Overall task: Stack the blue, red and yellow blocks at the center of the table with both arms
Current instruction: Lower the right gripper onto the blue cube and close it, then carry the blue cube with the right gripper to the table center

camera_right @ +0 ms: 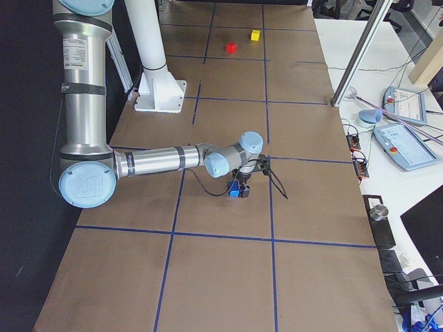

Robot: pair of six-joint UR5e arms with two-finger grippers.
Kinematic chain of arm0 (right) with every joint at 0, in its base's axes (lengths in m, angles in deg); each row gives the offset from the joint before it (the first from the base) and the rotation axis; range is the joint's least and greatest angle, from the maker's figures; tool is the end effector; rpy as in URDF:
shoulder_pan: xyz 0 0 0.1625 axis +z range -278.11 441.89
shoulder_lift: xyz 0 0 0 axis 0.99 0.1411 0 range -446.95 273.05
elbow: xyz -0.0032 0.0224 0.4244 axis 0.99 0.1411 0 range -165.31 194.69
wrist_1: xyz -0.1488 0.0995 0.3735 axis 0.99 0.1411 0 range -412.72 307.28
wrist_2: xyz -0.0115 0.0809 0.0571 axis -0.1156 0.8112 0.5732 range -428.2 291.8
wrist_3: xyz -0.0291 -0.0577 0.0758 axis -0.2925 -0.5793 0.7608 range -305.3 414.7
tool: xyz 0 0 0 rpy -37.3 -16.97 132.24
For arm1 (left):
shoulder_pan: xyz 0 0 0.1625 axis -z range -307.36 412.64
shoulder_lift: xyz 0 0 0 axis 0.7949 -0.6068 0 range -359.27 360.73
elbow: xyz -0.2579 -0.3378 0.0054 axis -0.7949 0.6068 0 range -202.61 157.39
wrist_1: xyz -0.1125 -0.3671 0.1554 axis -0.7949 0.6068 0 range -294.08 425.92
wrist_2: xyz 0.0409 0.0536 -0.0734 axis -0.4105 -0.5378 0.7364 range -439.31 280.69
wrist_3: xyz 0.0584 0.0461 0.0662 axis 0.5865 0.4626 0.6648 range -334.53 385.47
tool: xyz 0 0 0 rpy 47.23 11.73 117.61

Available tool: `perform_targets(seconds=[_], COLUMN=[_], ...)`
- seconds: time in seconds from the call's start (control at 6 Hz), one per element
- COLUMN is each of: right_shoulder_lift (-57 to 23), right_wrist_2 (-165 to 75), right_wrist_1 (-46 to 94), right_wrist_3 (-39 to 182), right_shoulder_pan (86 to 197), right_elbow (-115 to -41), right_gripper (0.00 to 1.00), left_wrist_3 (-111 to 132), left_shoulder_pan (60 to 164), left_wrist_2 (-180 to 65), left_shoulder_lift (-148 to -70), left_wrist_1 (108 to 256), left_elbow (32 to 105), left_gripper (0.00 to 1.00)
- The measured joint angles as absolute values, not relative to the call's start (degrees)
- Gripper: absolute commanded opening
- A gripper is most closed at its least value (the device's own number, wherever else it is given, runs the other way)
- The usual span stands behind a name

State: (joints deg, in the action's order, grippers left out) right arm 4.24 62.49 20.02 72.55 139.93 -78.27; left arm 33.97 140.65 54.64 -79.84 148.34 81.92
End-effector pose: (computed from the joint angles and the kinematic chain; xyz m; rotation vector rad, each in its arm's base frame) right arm -0.2078 -0.4621 0.6141 -0.0079 -0.7758 -0.3517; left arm -0.0496 -0.4194 0.6228 0.0025 0.7688 0.1575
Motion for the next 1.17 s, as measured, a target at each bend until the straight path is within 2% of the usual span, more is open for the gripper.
perform_targets(seconds=[0.17, 0.67, 0.83, 1.17], right_shoulder_lift=[4.1, 0.4, -3.7, -16.9], right_wrist_2=[62.5, 62.7, 62.4, 59.1], right_wrist_1=[20.0, 20.3, 20.6, 21.9], right_wrist_3=[74.2, 79.8, 85.5, 102.5], right_shoulder_pan=[139.2, 137.0, 134.4, 125.9], right_elbow=[-77.9, -80.6, -82.2, -81.5], right_gripper=[0.00, 0.00, 0.00, 0.00], left_wrist_3=[34.0, 34.1, 34.1, 34.0], left_shoulder_pan=[140.7, 140.7, 140.7, 140.7], left_wrist_2=[54.6, 54.6, 54.7, 54.7], left_shoulder_lift=[-79.8, -79.8, -79.8, -79.8], left_wrist_1=[148.4, 148.4, 148.4, 148.4], left_elbow=[82.0, 82.0, 82.1, 82.3], left_gripper=[1.00, 1.00, 1.00, 1.00])
